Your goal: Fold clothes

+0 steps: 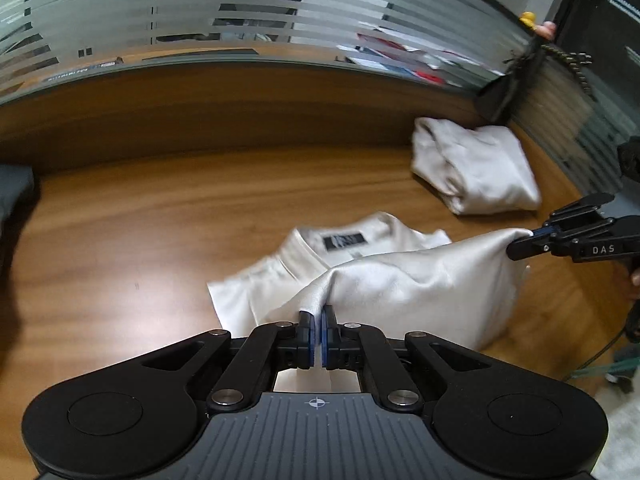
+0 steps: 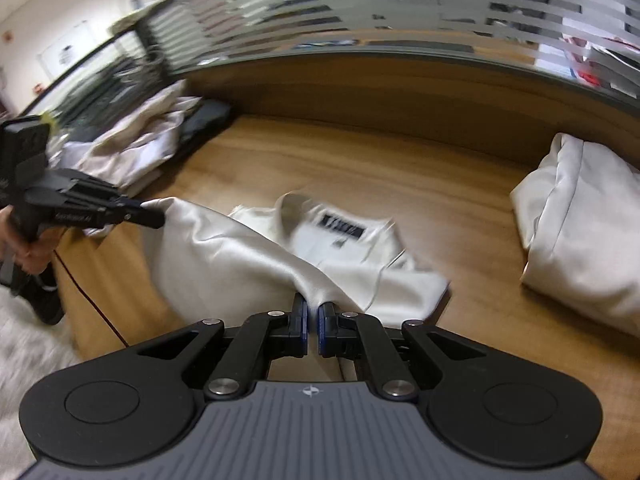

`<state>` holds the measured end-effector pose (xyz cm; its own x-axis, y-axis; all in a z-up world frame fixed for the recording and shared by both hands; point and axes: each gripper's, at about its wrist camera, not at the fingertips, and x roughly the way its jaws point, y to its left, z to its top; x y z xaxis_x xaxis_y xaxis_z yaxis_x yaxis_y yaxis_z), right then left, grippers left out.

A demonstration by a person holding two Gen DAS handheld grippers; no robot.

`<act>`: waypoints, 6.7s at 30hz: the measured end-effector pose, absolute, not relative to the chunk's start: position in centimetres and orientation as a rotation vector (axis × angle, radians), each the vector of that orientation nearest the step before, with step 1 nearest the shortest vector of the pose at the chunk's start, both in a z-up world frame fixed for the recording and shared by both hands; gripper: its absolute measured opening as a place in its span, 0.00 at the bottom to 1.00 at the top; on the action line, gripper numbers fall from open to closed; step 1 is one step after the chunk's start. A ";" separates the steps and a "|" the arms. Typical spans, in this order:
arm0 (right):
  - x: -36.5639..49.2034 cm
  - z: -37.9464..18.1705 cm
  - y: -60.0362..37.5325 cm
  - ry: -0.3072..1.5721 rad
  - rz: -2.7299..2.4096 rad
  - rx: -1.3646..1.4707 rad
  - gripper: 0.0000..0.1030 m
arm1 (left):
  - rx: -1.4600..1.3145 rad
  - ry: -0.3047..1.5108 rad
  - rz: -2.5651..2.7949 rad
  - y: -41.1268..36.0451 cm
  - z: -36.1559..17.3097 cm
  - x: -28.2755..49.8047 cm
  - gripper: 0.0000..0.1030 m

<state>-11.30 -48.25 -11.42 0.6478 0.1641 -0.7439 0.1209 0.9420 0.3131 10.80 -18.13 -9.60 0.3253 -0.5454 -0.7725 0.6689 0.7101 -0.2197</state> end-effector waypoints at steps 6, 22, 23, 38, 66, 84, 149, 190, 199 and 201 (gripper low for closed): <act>-5.9 -14.9 -50.7 0.942 -0.053 0.332 0.05 | 0.172 0.992 -0.731 -20.5 -12.4 14.8 0.05; -1.7 -20.8 -50.4 1.033 -0.166 0.195 0.22 | 0.216 1.065 -0.614 -22.5 -15.8 16.6 0.30; -1.9 -20.4 -50.4 1.033 -0.180 0.191 0.28 | 0.211 1.045 -0.610 -22.3 -15.0 16.3 0.35; -1.9 -17.8 -46.5 0.962 -0.089 0.146 0.41 | 0.196 1.016 -0.639 -25.1 -13.7 11.5 0.38; -2.5 -13.8 -36.5 0.959 0.019 -0.005 0.50 | -0.148 1.193 -0.528 -13.7 -10.3 11.7 0.62; 2.1 -18.7 -20.4 1.008 0.111 -0.542 0.62 | -0.326 1.388 -0.576 -8.1 -12.7 15.2 0.67; -11.6 -12.7 -34.5 0.911 -0.145 0.640 0.89 | 0.002 1.507 -0.550 -9.0 -14.8 13.6 0.26; -1.1 -16.3 -32.7 0.847 -0.169 0.710 0.12 | 0.005 1.264 -0.504 -14.4 -7.4 8.6 0.17; -7.9 -10.2 -40.2 0.822 -0.239 0.637 0.11 | 0.005 1.218 -0.573 -25.2 -4.7 7.0 0.17; -9.8 -8.9 -42.5 0.822 -0.265 0.613 0.11 | -0.014 1.212 -0.590 -28.6 -4.4 7.0 0.17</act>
